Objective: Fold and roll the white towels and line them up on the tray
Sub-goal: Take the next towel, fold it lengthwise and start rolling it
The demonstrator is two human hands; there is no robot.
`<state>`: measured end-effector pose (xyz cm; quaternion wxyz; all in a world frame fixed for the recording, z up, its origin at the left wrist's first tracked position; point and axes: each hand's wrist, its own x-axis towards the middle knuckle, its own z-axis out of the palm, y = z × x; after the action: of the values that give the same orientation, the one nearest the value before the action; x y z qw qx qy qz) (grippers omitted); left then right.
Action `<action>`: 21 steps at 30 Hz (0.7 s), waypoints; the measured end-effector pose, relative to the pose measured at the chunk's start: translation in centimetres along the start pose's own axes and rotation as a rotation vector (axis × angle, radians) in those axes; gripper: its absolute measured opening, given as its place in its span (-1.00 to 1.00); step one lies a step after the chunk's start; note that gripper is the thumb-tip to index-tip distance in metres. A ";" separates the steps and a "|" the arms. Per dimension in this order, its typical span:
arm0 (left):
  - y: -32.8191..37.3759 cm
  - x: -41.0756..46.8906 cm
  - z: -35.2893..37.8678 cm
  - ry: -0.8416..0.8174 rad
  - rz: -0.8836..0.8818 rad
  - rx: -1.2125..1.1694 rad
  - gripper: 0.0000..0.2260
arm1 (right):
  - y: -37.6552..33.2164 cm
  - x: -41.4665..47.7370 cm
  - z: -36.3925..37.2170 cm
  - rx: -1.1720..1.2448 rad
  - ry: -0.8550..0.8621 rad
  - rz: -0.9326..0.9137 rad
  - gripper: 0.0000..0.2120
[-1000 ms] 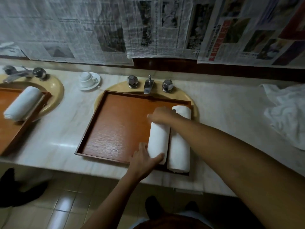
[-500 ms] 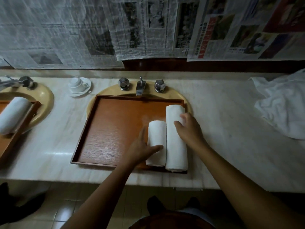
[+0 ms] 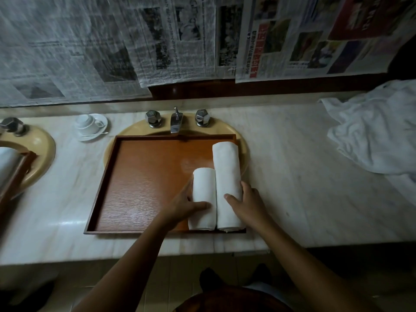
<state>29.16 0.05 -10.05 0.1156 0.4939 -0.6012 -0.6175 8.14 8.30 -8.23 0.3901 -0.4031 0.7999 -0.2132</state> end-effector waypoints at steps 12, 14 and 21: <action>-0.3 -2.5 -1.3 0.258 -0.022 0.163 -0.17 | -6.7 8.9 -1.1 -0.201 0.187 0.020 0.03; -0.8 -2.9 -3.4 0.378 -0.009 0.222 -0.29 | -8.0 10.6 -1.0 -0.185 0.190 0.047 0.08; -5.2 -4.6 -13.3 0.741 -0.175 0.442 -0.43 | -8.7 13.5 -0.4 -0.263 0.212 0.078 -0.03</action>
<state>43.69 -3.58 -9.55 0.1620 0.7440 -0.5927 -0.2625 7.02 -7.78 -8.39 0.2556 -0.3947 0.8725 -0.1329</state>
